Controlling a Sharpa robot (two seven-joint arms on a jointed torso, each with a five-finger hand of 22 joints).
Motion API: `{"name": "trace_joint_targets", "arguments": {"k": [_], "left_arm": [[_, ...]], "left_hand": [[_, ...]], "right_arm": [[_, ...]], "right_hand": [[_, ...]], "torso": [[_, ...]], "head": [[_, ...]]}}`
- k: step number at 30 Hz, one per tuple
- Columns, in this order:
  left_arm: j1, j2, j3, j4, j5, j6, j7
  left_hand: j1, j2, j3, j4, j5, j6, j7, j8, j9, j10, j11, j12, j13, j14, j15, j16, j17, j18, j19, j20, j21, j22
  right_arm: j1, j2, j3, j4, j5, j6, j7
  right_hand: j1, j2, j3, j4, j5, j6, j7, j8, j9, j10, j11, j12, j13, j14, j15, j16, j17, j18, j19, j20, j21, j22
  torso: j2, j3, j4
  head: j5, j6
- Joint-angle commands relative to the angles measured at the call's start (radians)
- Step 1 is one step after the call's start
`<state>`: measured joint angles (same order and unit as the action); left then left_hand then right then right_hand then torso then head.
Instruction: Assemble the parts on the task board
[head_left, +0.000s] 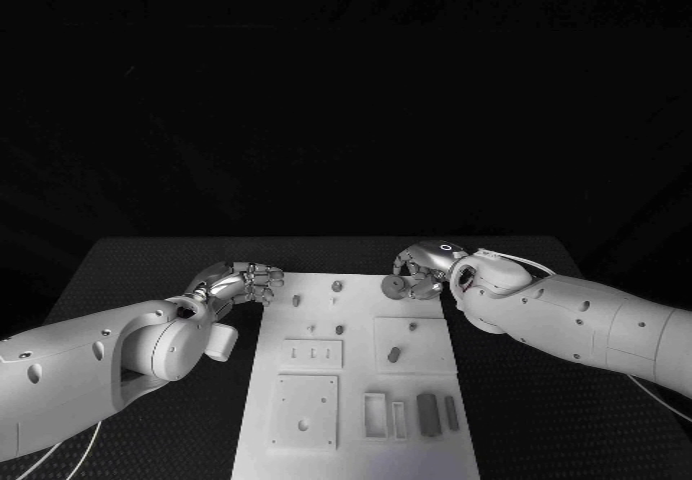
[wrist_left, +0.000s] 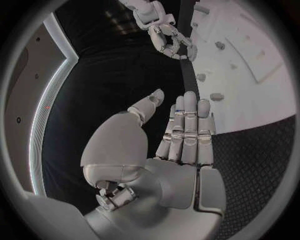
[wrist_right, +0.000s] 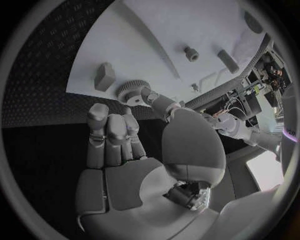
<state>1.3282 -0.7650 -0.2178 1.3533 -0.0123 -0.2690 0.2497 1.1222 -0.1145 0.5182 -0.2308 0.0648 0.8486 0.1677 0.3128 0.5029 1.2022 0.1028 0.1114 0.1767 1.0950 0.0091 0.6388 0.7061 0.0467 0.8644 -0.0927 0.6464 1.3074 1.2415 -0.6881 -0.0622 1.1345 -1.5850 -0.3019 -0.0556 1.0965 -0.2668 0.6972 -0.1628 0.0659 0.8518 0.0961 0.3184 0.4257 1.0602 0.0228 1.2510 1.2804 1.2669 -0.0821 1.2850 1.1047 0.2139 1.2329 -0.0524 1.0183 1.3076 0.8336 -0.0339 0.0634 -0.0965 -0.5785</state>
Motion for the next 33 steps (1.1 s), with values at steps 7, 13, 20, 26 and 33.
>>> {"name": "trace_joint_targets", "arguments": {"k": [7,13,20,26,33], "left_arm": [[0.001,0.000,0.001,0.004,0.002,0.013,0.006],[0.001,-0.001,0.001,0.004,0.001,0.013,0.005],[0.001,-0.002,0.001,0.007,0.000,0.012,0.005],[0.001,-0.003,0.002,0.009,-0.001,0.012,0.004],[0.001,-0.005,0.002,0.011,-0.003,0.012,0.004]], "left_hand": [[-0.008,0.000,0.001,-0.005,0.002,-0.004,0.005,-0.005,0.002,-0.001,0.007,-0.005,0.001,-0.005,0.001,-0.005,0.001,0.014,-0.006,0.003,0.003,0.009],[-0.009,0.000,0.001,-0.005,0.002,-0.004,0.005,-0.005,0.002,-0.001,0.007,-0.005,0.001,-0.005,0.001,-0.005,0.001,0.014,-0.006,0.004,0.003,0.009],[-0.009,0.000,0.001,-0.005,0.002,-0.004,0.005,-0.005,0.002,-0.001,0.007,-0.005,0.001,-0.005,0.001,-0.005,0.001,0.014,-0.007,0.004,0.003,0.009],[-0.010,-0.001,0.001,-0.005,0.002,-0.004,0.005,-0.005,0.002,-0.002,0.007,-0.006,0.001,-0.005,0.001,-0.005,0.002,0.014,-0.007,0.004,0.004,0.009],[-0.009,-0.001,0.002,-0.006,0.002,-0.004,0.005,-0.005,0.003,-0.002,0.007,-0.006,0.001,-0.005,0.001,-0.006,0.002,0.014,-0.007,0.004,0.004,0.009]], "right_arm": [[-0.005,0.010,0.000,-0.008,0.000,0.036,0.003],[-0.007,0.015,-0.001,-0.020,-0.011,0.045,0.003],[-0.009,0.020,-0.001,-0.024,-0.009,0.056,0.005],[-0.010,0.025,-0.002,-0.021,-0.007,0.062,0.004],[-0.011,0.026,-0.003,-0.022,-0.005,0.066,0.002]], "right_hand": [[-0.005,0.012,0.014,0.005,-0.008,0.056,0.040,0.004,-0.001,0.008,0.003,0.008,0.001,0.011,0.001,0.004,0.007,0.048,-0.003,-0.001,0.011,0.021],[-0.007,0.015,0.018,0.007,-0.010,0.060,0.041,0.005,-0.001,0.009,0.004,0.011,0.000,0.012,0.002,0.003,0.010,0.048,-0.004,-0.001,0.013,0.021],[-0.008,0.017,0.021,0.008,-0.011,0.059,0.042,0.004,-0.002,0.006,0.004,0.009,-0.002,0.012,0.002,0.002,0.011,0.048,-0.004,-0.001,0.014,0.020],[-0.020,0.018,0.026,0.018,-0.012,0.059,0.043,0.002,-0.004,0.002,0.006,0.010,-0.006,0.012,0.004,-0.002,0.015,0.048,-0.007,0.000,0.017,0.020],[-0.051,0.007,-0.008,0.011,0.030,0.056,0.046,0.000,-0.005,-0.003,0.008,0.012,-0.009,0.012,0.006,-0.004,0.021,0.048,-0.010,0.000,0.023,0.020]], "torso": [[-0.001,0.0005,-0.0005],[-0.001,0.0006,-0.0003],[0.000,0.0008,0.0000],[-0.001,0.0013,-0.0010],[-0.001,0.0011,-0.0006]], "head": [[0.003,-0.006],[0.003,-0.009],[0.004,-0.013],[0.004,-0.017],[0.006,-0.022]]}}
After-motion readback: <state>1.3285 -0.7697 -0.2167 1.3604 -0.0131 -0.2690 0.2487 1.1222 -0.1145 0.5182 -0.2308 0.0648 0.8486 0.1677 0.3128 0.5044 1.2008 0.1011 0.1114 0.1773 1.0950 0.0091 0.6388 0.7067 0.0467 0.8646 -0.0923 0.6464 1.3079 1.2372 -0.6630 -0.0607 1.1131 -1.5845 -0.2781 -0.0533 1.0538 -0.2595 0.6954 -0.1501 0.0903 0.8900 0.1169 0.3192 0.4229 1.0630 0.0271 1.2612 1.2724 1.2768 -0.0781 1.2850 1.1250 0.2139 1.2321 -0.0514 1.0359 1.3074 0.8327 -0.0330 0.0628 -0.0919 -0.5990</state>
